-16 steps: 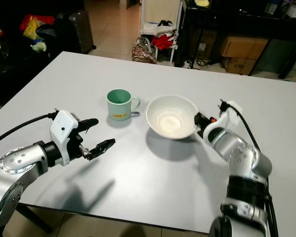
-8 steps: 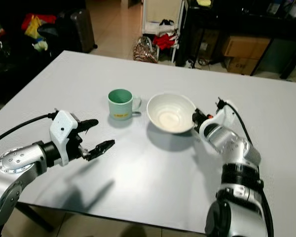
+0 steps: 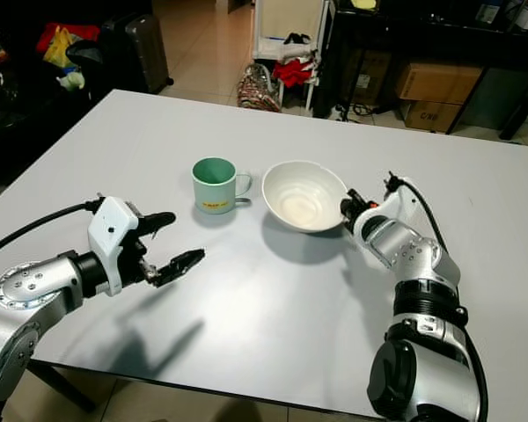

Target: Setting the table

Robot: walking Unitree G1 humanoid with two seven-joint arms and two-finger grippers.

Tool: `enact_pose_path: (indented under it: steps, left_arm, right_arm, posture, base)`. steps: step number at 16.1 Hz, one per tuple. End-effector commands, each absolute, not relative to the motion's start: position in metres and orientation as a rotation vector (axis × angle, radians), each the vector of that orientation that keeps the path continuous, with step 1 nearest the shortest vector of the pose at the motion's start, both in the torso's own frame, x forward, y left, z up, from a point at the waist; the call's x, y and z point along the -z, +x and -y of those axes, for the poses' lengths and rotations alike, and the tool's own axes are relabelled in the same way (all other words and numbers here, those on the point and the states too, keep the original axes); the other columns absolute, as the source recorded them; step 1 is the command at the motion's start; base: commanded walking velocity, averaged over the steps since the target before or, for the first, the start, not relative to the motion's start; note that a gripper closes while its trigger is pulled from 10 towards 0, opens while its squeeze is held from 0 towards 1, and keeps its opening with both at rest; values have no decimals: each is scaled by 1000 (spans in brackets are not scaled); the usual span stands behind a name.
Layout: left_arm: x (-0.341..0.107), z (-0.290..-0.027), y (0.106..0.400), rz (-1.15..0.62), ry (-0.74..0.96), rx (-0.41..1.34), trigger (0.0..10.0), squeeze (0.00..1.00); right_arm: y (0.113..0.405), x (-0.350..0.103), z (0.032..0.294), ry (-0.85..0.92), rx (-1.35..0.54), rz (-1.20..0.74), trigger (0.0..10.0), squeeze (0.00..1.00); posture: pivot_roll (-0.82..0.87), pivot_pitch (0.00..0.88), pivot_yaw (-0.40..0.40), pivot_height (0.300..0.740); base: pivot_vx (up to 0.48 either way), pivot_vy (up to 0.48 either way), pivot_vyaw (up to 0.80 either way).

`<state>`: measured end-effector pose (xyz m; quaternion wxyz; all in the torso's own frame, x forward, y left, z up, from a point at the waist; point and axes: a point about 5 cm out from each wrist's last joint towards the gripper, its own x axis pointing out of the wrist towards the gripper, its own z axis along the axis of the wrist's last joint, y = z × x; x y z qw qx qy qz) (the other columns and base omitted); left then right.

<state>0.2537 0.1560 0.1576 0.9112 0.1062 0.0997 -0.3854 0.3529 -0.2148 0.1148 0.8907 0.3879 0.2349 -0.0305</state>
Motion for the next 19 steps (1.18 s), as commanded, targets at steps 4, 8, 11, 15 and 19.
enact_pose_path:
  steps: [4,8,11,15,19]
  left_arm:
    - [-163,-154,252,-193,232,804,10000,0]
    - [-163,-153,253,-194,229,802,10000,0]
    - [-163,-154,253,-195,228,799,10000,0]
    - [-163,-154,254,-192,230,799,10000,0]
    - [-163,-154,256,-189,231,800,10000,0]
  right_arm:
    - [360,-129,220,794,46,-434,10000,0]
    - [361,-130,218,804,33,-429,10000,541]
    - [361,-132,216,803,23,-429,10000,722]
    - [362,-134,216,802,12,-425,10000,949]
    - [354,-136,218,815,-1,-431,10000,1000]
  posture:
    - [-63,0,-51,740]
    - [-64,0,-53,740]
    - [-64,0,-54,740]
    - [-67,0,-51,740]
    - [-70,0,-52,740]
  base:
    - [0,0,0]
    - [0,0,0]
    - [0,0,0]
    - [0,0,0]
    - [0,0,0]
